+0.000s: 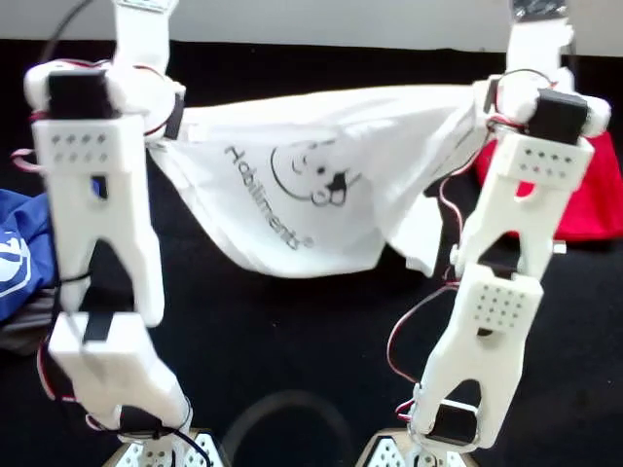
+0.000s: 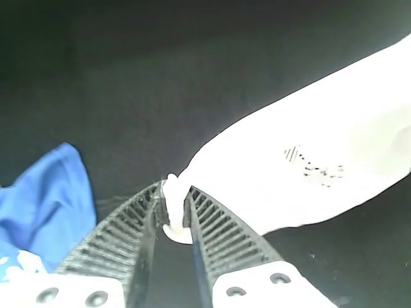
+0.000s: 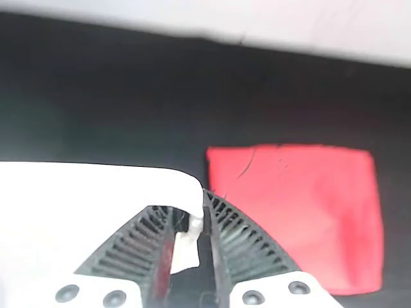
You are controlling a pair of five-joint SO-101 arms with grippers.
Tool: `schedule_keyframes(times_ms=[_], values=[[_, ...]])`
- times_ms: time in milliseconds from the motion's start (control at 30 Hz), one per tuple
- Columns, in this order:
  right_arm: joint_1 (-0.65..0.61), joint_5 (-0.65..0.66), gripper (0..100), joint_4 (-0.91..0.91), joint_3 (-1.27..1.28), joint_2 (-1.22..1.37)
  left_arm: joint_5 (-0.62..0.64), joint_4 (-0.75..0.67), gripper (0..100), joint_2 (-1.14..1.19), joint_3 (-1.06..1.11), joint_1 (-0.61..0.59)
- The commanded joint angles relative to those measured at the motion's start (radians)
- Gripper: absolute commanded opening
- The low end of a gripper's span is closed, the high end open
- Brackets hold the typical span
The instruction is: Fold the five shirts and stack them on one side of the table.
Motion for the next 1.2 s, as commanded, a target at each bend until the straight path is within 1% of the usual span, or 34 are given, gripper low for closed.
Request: schedule_keyframes(times_ms=[0,67,133,233,300,400,500,600,867,1067,1167], values=[[0.024,-0.015,0.6,0.013,-0.053,-0.200,0.006,0.005,1,-0.160,-0.038,-0.015],[0.022,-0.015,0.6,0.013,0.067,-0.297,0.006,0.005,1,-0.208,-0.038,-0.015],[0.021,-0.029,0.6,0.013,0.243,-0.414,0.006,0.005,1,-0.246,-0.038,-0.015],[0.016,-0.123,0.6,0.013,0.536,-0.625,0.006,0.005,1,-0.280,-0.036,-0.015],[0.016,-0.152,0.6,0.012,0.739,-0.776,0.006,0.005,1,-0.289,-0.021,-0.015],[0.007,-0.153,0.6,0.005,1.012,-0.963,0.008,0.005,1,-0.305,0.073,-0.010],[0.002,-0.152,0.6,0.004,1.241,-1.095,0.008,0.005,1,-0.338,0.186,0.008],[0.005,-0.152,0.6,-0.021,1.426,-1.182,0.008,0.005,1,-0.387,0.259,0.022],[0.005,-0.152,0.6,-0.202,1.865,-1.360,0.011,0.005,1,-0.450,0.438,0.048],[0.002,-0.152,0.6,-0.398,2.150,-1.449,0.011,-0.002,1,-0.492,0.664,0.140],[0.005,-0.150,0.6,-0.453,2.250,-1.475,0.011,-0.060,1,-0.527,0.768,0.173]])
